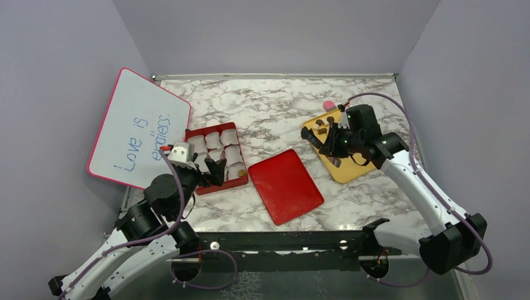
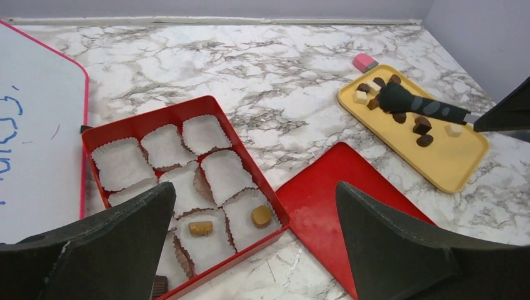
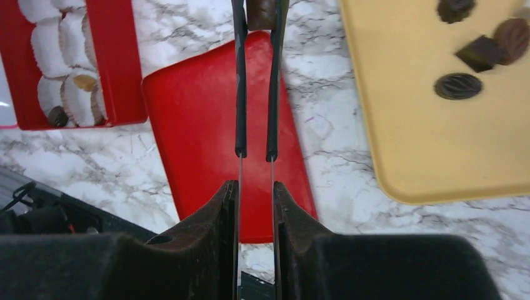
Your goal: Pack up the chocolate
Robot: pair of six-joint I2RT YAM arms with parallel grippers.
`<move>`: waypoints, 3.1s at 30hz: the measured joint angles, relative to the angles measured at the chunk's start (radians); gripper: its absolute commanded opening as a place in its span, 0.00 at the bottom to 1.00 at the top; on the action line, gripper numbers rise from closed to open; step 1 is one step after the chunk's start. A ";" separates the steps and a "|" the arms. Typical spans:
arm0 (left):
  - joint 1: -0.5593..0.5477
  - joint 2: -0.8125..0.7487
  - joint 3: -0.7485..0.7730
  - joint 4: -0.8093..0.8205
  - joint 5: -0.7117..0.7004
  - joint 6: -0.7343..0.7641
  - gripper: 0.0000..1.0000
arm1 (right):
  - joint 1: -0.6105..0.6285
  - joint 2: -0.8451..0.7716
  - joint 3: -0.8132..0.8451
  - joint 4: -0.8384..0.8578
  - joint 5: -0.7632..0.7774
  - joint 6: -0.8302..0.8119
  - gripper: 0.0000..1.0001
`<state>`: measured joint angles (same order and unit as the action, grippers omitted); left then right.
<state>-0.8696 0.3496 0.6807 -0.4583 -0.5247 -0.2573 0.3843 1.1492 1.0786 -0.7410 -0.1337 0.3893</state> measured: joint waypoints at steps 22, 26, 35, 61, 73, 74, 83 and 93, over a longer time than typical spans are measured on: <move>0.000 -0.116 0.059 -0.009 -0.071 -0.053 0.99 | 0.532 0.338 0.257 0.134 0.069 0.120 0.22; 0.000 -0.138 0.065 -0.008 -0.090 -0.065 0.99 | 0.575 0.428 0.313 0.146 0.097 0.135 0.22; 0.000 -0.174 0.069 -0.023 -0.097 -0.076 0.99 | 0.612 0.608 0.475 0.123 0.199 0.145 0.23; 0.000 -0.210 0.080 -0.054 -0.098 -0.075 0.99 | 0.696 0.843 0.656 0.006 0.399 0.158 0.30; 0.000 -0.211 0.080 -0.054 -0.099 -0.071 0.99 | 0.699 0.848 0.694 -0.022 0.411 0.156 0.37; 0.000 -0.211 0.080 -0.054 -0.101 -0.071 0.99 | 0.701 0.848 0.697 -0.027 0.413 0.156 0.37; 0.000 -0.211 0.080 -0.054 -0.107 -0.071 0.99 | 0.710 0.794 0.702 -0.067 0.419 0.153 0.35; 0.000 -0.178 0.045 -0.054 -0.111 -0.072 0.99 | 0.710 0.573 0.609 -0.074 0.494 0.150 0.35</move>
<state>-0.8696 0.1719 0.7254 -0.5125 -0.6357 -0.3290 1.0939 1.7222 1.6878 -0.8150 0.3607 0.5396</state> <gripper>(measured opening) 0.988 0.352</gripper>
